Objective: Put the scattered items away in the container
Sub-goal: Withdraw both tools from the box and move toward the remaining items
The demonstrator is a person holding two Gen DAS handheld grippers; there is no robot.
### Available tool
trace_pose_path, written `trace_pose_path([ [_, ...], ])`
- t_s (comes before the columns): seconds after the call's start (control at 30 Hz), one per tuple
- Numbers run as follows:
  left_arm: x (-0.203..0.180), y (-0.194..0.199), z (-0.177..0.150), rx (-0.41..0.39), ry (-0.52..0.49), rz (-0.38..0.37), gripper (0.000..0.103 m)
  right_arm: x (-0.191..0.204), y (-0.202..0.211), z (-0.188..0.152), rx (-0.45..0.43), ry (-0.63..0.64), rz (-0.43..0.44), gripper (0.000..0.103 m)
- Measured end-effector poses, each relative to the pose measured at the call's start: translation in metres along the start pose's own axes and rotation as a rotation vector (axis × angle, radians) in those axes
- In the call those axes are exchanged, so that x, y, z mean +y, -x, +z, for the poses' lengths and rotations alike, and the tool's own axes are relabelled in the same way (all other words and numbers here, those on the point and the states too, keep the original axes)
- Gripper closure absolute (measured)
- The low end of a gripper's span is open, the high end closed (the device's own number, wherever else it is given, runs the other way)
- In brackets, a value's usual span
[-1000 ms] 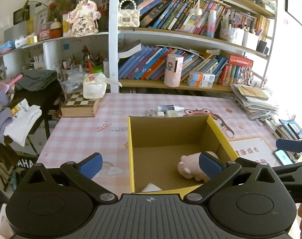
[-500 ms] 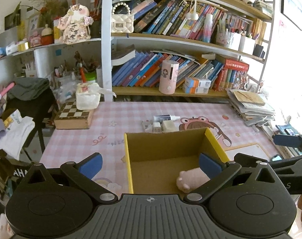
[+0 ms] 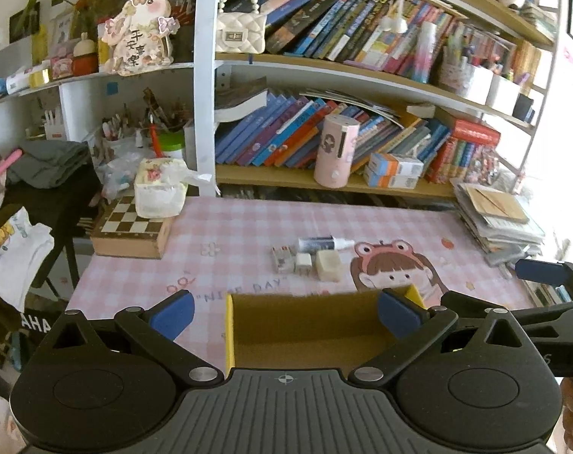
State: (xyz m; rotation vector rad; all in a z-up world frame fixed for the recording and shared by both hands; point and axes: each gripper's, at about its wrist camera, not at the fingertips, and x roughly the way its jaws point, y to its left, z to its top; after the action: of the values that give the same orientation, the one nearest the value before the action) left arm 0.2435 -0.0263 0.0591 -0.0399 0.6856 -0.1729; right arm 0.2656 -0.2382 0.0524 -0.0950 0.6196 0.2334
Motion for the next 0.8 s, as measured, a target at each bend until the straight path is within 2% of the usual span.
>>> trace_pose_path([
  [0.27, -0.003, -0.053, 0.03, 0.038, 0.007, 0.043, 0.0, -0.023, -0.06, 0.03, 0.032, 0.038, 0.038, 0.0],
  [0.47, -0.003, -0.104, 0.049, 0.083, 0.003, 0.061, 0.0, -0.039, -0.116, 0.042, 0.094, 0.093, 0.083, 0.003],
  [0.67, -0.001, -0.16, 0.063, 0.149, -0.007, 0.054, 0.0, -0.053, -0.175, 0.048, 0.166, 0.116, 0.153, 0.012],
  [0.8, 0.004, -0.206, 0.066, 0.249, 0.004, 0.025, 0.001, -0.057, -0.222, 0.049, 0.234, 0.12, 0.183, 0.021],
])
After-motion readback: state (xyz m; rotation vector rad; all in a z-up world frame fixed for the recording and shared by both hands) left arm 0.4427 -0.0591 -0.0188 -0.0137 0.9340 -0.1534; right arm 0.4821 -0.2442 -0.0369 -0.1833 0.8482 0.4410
